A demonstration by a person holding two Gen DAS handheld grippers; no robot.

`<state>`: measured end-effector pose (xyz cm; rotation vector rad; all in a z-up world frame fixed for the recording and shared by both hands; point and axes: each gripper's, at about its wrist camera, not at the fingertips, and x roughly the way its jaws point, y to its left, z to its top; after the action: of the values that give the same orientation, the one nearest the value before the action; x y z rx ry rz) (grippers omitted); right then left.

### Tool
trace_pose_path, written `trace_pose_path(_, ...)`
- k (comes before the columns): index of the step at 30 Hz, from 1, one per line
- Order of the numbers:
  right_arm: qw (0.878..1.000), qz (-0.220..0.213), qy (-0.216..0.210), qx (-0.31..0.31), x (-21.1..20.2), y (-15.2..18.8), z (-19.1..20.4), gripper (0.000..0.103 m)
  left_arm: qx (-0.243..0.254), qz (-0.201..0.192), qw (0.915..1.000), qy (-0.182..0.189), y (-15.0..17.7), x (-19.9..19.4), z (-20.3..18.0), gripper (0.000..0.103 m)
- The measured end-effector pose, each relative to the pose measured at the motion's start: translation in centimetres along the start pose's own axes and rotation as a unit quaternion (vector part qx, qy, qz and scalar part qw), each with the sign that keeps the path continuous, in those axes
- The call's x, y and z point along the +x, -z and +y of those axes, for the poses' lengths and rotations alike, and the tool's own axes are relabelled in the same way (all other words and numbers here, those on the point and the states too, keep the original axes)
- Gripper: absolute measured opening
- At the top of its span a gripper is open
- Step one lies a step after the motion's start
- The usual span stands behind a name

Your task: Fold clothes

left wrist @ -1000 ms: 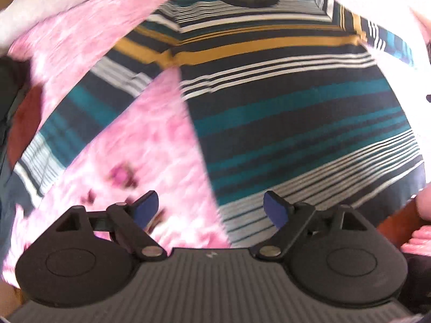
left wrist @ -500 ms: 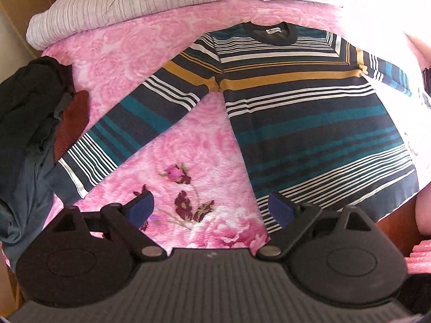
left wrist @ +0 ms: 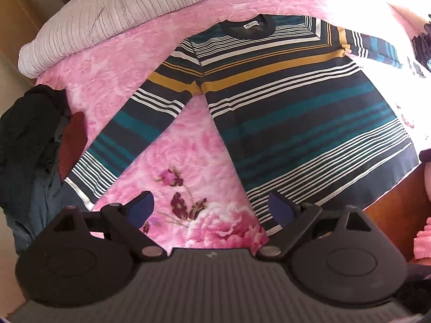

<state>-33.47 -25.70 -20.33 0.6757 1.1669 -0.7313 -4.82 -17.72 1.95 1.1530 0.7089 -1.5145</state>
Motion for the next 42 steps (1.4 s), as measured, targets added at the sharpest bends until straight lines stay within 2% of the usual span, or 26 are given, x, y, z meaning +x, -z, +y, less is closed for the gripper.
trace_pose_path(4,1.0,-0.005,0.002,0.001,-0.5,0.7,0.9,0.081,0.015,-0.001,0.9998,0.014,-0.5,0.3,0.7,0.09)
trace_pose_path(8,0.999,-0.02,0.024,0.017,-1.4,1.2,2.4,0.081,0.058,-0.029,0.9974,0.031,-2.0,0.5,1.5,0.09)
trace_pose_path(13,0.997,-0.035,0.056,0.05,-2.2,2.0,5.8,0.081,0.122,-0.057,0.9891,0.059,-2.6,0.5,3.8,0.09)
trace_pose_path(17,0.994,-0.038,0.073,0.073,-2.4,3.2,9.7,0.081,0.151,-0.069,0.9832,0.077,-1.5,0.6,7.3,0.09)
trace_pose_path(22,0.992,-0.036,0.082,0.094,-3.0,4.8,14.2,0.081,0.165,-0.056,0.9806,0.09,0.0,0.5,11.3,0.089)
trace_pose_path(27,0.992,-0.038,0.087,0.081,-4.0,5.5,15.9,0.081,0.171,-0.074,0.978,0.095,0.2,-0.8,12.6,0.089)
trace_pose_path(35,0.993,-0.042,0.095,0.057,-5.6,6.7,18.1,0.081,0.143,-0.074,0.9826,0.092,1.2,-1.9,11.4,0.089)
trace_pose_path(42,0.993,-0.046,0.08,0.073,-6.0,8.7,17.4,0.081,0.161,-0.071,0.9805,0.087,2.8,-2.6,10.2,0.089)
